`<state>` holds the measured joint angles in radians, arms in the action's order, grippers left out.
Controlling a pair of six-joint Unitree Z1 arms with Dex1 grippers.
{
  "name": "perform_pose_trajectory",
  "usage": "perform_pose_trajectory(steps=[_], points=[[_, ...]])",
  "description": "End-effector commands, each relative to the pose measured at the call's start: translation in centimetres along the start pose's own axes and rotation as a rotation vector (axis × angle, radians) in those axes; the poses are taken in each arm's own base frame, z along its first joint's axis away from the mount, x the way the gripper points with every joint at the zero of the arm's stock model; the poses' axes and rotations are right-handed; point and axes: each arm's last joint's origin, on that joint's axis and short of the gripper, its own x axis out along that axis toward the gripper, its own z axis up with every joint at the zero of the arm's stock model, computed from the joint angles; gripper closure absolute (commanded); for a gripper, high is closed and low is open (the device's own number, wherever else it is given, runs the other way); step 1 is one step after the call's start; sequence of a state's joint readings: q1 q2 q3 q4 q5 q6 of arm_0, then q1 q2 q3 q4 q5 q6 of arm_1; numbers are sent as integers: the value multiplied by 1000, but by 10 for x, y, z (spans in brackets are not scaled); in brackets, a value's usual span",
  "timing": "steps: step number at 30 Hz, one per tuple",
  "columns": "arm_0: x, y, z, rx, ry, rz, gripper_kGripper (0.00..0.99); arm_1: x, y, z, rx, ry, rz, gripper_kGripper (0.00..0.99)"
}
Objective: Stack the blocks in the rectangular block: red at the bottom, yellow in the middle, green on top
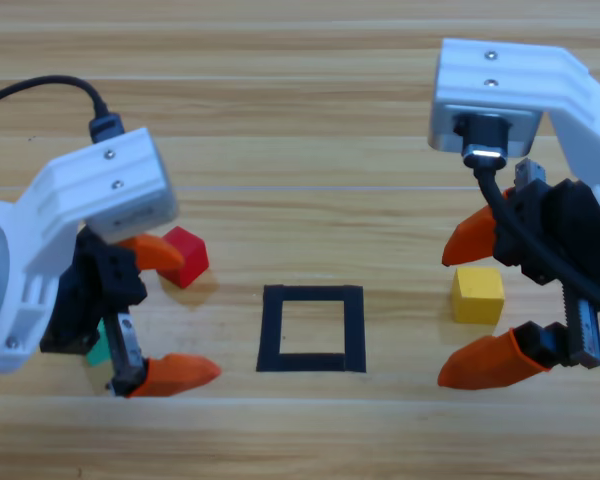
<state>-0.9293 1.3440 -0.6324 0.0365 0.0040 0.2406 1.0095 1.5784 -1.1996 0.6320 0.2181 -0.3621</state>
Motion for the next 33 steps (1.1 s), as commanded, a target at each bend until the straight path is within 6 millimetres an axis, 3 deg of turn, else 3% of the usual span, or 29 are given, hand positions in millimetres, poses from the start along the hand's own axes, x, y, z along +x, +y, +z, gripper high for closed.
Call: perform_pose_trajectory(steps=[1, 12, 18, 23, 25, 30, 33], points=[[-2, -3, 4, -92, 35, -6, 0, 19, 7, -1, -4, 47, 45, 40], [0, -2, 4, -152, 61, 14, 0, 17, 5, -1, 88, 45, 19, 40], [-2, -2, 2, -160, 68, 15, 0, 26, -15, -3, 276, 71, -269, 39], [-2, -2, 1, -166, 72, 23, 0, 47, -34, 2, 485, 79, -531, 39], [-2, -1, 1, -187, 79, 45, 0, 57, -38, 3, 541, 85, -559, 39], [-4, 8, 15, -400, 43, 156, 0, 77, -44, 4, 586, 118, -584, 39], [-8, 14, 20, -603, 5, 243, 0, 82, -51, 9, 756, 141, -600, 14]])
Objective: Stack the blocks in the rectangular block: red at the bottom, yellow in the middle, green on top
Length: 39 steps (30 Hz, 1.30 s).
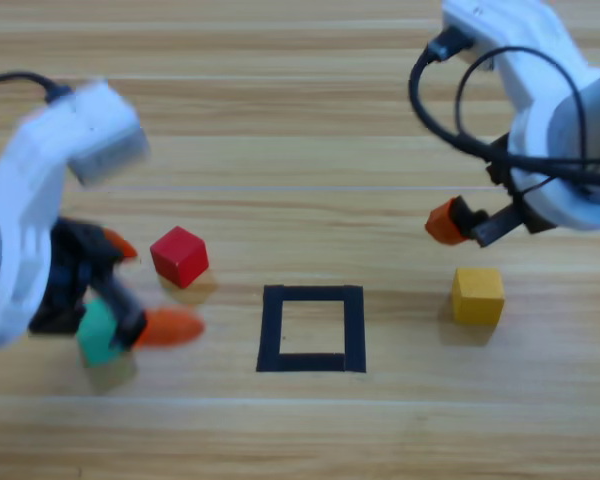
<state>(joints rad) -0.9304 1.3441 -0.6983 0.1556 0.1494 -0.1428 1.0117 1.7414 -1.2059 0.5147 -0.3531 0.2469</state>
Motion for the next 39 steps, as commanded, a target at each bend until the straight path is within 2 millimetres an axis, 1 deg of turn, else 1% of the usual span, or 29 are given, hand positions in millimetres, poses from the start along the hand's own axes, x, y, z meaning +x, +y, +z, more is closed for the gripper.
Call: perform_pose_trajectory(steps=[1, 2, 4, 5, 8, 10, 13, 15, 18, 25, 29, 32, 34, 39], points=[[-4, 1, 16, -292, -62, 101, 0, 31, 14, 10, 156, 116, -56, 13], [-4, 2, 17, -381, -68, 137, 2, 34, 14, 12, 193, 133, -69, 4], [-2, 3, 21, -490, -84, 161, 1, 40, 14, 12, 268, 144, -95, 2], [-2, 3, 26, -560, -90, 184, 2, 46, 12, 11, 311, 155, -107, 2], [5, 0, 44, -676, -88, 213, 0, 64, 6, 11, 404, 234, -110, 1], [17, -2, 62, -732, -49, 252, 2, 71, 1, 12, 459, 273, -140, 0], [37, -5, 85, -817, 6, 318, 2, 71, -3, 14, 500, 284, -153, 0], [50, -6, 95, -872, 36, 351, 5, 72, -9, 14, 544, 296, -165, 0], [67, -6, 108, -962, 87, 415, 14, 78, -15, 13, 588, 321, -169, 0], [101, 10, 125, -1168, 179, 531, 31, 102, -29, 8, 655, 399, -172, 5], [132, 27, 136, -1238, 260, 592, 50, 120, -32, 7, 674, 435, -176, 11], [153, 38, 139, -1294, 316, 651, 57, 136, -30, 6, 677, 464, -178, 14], [159, 43, 140, -1321, 326, 670, 57, 143, -29, 6, 678, 476, -180, 22], [170, 63, 133, -1411, 370, 711, 57, 153, -27, 5, 680, 498, -171, 44]])
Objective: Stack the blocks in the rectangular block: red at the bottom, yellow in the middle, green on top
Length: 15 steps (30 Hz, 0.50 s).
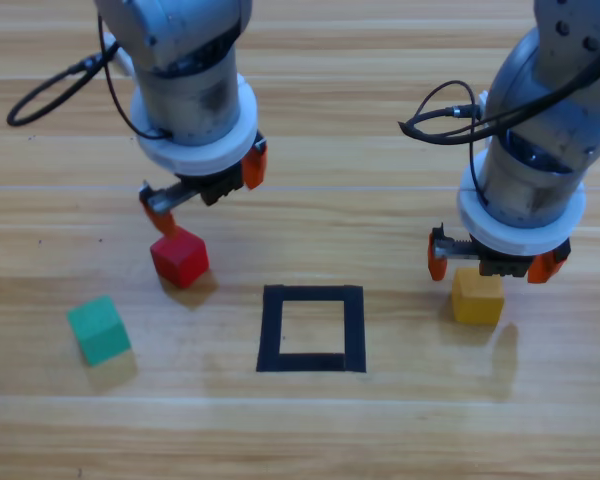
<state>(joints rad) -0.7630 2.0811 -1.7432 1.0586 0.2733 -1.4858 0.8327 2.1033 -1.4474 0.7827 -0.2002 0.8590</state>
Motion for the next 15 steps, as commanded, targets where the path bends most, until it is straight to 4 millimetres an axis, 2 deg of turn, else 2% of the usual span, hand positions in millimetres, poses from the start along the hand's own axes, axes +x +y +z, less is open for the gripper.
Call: perform_pose_trajectory(steps=[1, 5, 11, 12, 14, 15], points=[[39, 0, 25, -107, 40, 103, 57, 37, -1, 9, 25, 78, -52, 56], [48, -2, 37, -138, 64, 112, 57, 45, -1, 9, 28, 94, -62, 99], [55, -3, 43, -173, 81, 119, 56, 47, -3, 9, 32, 117, -54, 202], [56, -3, 43, -179, 86, 122, 56, 46, -4, 9, 31, 117, -51, 323], [60, -3, 43, -187, 94, 129, 56, 43, -4, 9, 25, 113, -46, 691], [61, -3, 43, -188, 97, 132, 56, 40, -4, 9, 18, 108, -40, 838]])
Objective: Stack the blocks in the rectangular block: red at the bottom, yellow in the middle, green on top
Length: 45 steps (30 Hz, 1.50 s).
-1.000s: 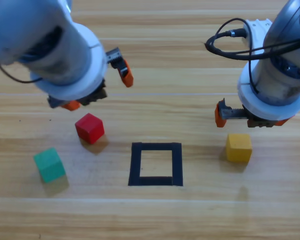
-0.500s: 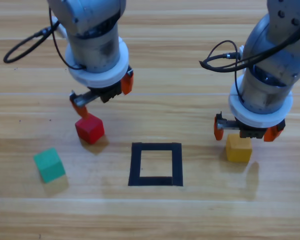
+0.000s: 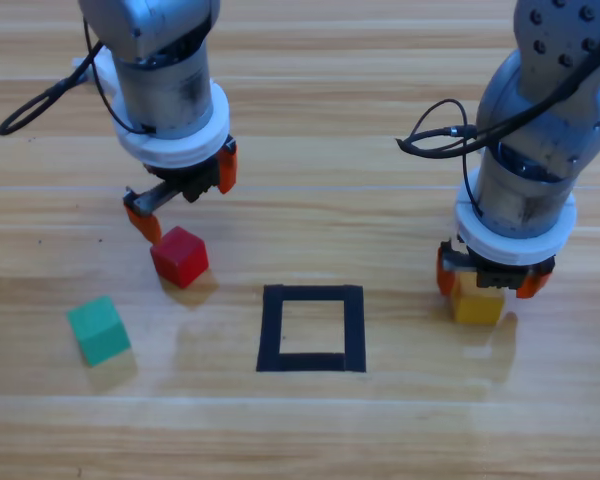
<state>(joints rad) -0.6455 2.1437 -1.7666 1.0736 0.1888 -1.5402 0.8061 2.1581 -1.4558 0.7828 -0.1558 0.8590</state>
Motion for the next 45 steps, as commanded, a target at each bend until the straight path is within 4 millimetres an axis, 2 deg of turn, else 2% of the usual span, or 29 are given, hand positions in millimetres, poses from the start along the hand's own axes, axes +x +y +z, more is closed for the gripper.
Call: perform_pose_trajectory(steps=[1, 8, 15, 18, 22, 35, 40, 45], points=[[28, -7, 5, -34, 25, 60, 56, 12, -5, 5, -4, 38, -21, 987], [44, -12, 2, -37, 33, 86, 54, -16, -13, 1, -26, 1, 20, 990], [51, -12, 0, -99, 37, 105, 42, -72, -16, -20, -121, -61, 89, 990], [54, -14, 0, -114, 44, 107, 42, -82, -18, -25, -137, -69, 104, 990], [60, -15, 1, -130, 47, 117, 42, -87, -21, -27, -147, -72, 106, 990], [84, -15, 20, -157, 48, 169, 42, -84, -17, -26, -176, -48, 117, 990], [93, -12, 21, -154, 52, 194, 47, -84, -16, -26, -183, -45, 122, 990], [98, -9, 19, -154, 63, 208, 103, -82, -15, -26, -188, -42, 119, 990]])
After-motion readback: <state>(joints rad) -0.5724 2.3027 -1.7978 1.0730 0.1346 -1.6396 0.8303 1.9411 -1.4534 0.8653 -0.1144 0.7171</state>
